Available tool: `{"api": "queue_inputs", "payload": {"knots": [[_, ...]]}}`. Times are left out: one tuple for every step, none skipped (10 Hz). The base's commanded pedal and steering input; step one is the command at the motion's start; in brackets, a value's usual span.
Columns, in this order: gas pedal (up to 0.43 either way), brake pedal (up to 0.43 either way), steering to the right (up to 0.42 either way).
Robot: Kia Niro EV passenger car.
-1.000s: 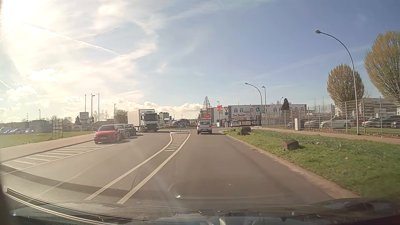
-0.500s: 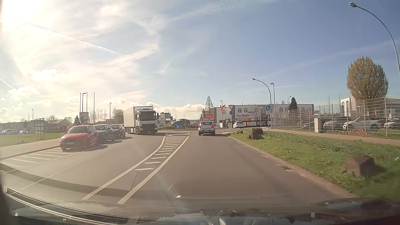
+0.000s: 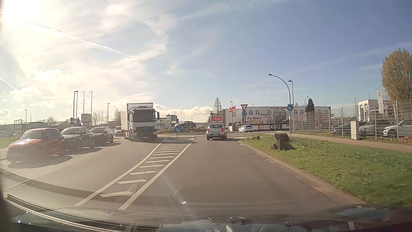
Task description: Follow the waypoints while adhering to traffic rules and regulations
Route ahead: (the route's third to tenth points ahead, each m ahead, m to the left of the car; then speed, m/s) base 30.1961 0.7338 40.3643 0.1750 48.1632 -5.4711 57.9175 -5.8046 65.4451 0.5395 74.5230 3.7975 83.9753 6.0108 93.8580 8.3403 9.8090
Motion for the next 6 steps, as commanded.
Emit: {"api": "queue_inputs", "payload": {"knots": [[0.000,0.000,-0.010],[0.000,0.000,-0.010],[0.000,0.000,-0.010],[0.000,0.000,-0.010],[0.000,0.000,-0.010],[0.000,0.000,-0.010]]}}
